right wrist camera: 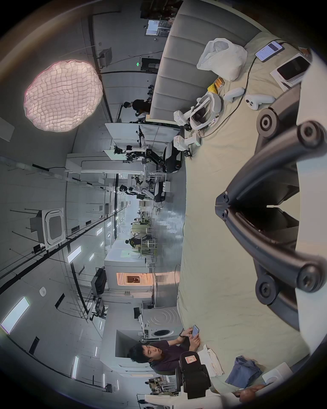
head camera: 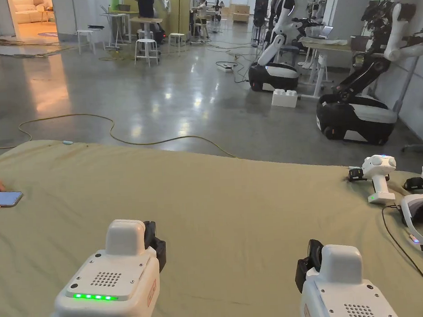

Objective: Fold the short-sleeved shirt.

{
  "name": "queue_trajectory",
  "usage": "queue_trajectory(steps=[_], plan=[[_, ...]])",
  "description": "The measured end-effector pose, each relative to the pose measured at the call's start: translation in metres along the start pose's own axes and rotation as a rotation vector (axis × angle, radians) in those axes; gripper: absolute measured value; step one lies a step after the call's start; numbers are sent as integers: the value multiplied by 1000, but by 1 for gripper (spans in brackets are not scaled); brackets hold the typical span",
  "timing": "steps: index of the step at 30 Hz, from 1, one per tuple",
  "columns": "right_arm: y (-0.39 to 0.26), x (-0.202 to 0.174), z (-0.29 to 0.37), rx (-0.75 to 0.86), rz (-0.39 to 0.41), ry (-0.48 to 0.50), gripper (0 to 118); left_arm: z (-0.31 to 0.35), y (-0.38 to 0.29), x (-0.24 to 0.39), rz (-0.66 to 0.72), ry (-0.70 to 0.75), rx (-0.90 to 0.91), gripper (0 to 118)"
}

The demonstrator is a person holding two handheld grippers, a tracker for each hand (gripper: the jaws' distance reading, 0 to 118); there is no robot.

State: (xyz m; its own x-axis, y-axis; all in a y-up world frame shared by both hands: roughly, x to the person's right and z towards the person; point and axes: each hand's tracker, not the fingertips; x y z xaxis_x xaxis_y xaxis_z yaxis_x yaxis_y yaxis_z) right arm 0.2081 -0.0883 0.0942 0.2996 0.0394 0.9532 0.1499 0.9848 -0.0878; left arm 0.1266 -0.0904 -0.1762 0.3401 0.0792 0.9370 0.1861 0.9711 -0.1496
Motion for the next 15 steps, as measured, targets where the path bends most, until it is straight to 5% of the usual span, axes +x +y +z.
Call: queue_trajectory(steps=[7, 11, 15], plan=[[-1, -2, -1, 7, 40, -3, 6, -1, 2, 1, -7, -46, -16, 27], [-1, -1, -2, 14, 47, -8, 63, -1, 2, 1, -10, -21, 10, 53], [1, 1, -3, 21, 36, -22, 79, 0, 3, -4, 36, -8, 32, 65]])
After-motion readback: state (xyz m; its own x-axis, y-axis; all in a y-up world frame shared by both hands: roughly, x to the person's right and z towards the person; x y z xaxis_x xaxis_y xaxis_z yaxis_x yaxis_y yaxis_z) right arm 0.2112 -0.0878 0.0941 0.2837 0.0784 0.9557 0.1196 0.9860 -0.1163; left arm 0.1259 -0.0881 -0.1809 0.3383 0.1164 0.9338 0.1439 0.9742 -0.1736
